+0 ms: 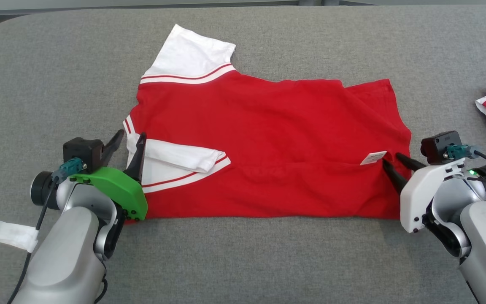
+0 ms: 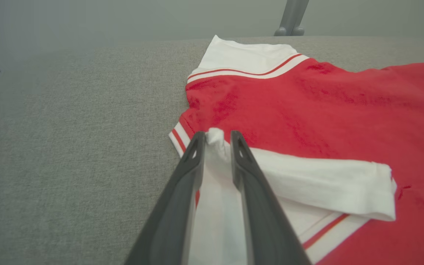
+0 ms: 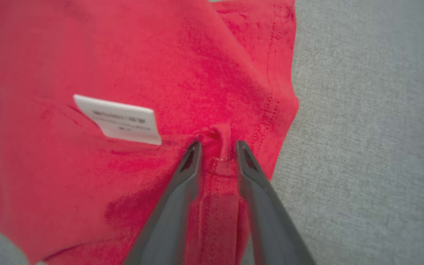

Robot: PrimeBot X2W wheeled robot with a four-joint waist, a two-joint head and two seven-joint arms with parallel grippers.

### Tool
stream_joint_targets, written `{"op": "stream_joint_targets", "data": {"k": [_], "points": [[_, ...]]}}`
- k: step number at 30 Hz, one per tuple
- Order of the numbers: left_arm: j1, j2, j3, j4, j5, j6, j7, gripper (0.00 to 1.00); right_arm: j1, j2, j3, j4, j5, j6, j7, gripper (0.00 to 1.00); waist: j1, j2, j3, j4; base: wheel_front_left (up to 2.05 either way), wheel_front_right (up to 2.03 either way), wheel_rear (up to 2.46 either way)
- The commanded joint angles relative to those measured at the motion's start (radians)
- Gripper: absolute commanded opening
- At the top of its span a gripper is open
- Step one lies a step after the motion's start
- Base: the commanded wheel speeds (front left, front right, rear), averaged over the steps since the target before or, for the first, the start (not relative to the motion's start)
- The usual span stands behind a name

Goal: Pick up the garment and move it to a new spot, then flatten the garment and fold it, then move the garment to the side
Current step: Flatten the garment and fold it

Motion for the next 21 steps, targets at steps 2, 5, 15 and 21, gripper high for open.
{"op": "stream_joint_targets", "data": {"k": [2,5,15,21], "points": [[-0.012,0.006,0.005,0.009,0.01,0.017,-0.032,1.0,-0.001,-0.002,-0.013,-0.011,-0.02,-0.001,-0.034,1.0,0.0,-0.0001,-0.008,-0.002,0.0,0.0,0.0],[0.021,0.01,0.012,0.012,0.012,0.037,-0.058,1.0,0.02,0.002,-0.049,-0.026,-0.045,-0.001,-0.068,1.0,0.0,-0.0001,-0.025,0.003,0.0,0.0,0.0],[0.213,0.065,-0.029,-0.121,0.058,0.133,-0.015,1.0,0.218,0.103,-0.281,-0.245,-0.193,-0.001,-0.076,1.0,0.0,-0.0001,-0.069,0.009,0.0,0.0,0.0],[0.317,0.083,-0.035,-0.224,0.059,0.191,0.022,1.0,0.349,0.195,-0.335,-0.289,-0.246,-0.001,-0.066,1.0,0.0,-0.0001,-0.079,0.006,0.0,0.0,0.0]]}}
